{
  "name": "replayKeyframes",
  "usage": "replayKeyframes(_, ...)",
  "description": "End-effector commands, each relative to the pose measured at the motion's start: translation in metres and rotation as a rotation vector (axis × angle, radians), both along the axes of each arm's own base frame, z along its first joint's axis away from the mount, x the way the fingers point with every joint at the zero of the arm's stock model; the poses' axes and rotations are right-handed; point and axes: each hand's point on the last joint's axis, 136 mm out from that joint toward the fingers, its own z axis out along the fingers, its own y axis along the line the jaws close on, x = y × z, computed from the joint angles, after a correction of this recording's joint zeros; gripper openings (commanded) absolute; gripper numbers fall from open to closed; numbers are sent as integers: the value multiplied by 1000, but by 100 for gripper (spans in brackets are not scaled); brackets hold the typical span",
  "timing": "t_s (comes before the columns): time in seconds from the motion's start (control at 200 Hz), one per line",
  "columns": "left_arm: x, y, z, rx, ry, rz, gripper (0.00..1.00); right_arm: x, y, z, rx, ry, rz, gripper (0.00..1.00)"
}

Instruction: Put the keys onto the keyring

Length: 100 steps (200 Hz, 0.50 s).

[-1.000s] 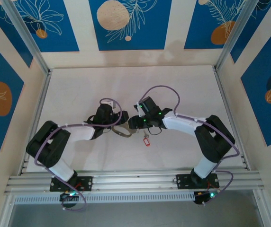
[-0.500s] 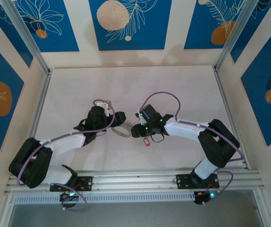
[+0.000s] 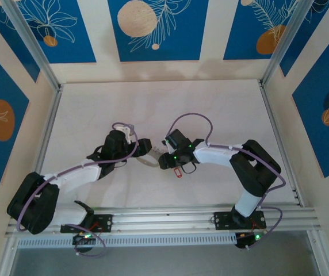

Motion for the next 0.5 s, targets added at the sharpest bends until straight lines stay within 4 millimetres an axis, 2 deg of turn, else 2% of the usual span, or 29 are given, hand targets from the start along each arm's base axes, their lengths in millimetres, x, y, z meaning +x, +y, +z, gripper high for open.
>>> replayKeyframes(0.0,4,-2,19,-16,-40,-24,80,7,1,2,-27,-18,9,50)
replayKeyframes(0.235,4,1,24,-31,-41,-18,86,14,0,-2,-41,-20,4,50)
replayKeyframes(0.495,6,7,20,-40,-12,-2,92,22,3,-3,-46,-22,6,50)
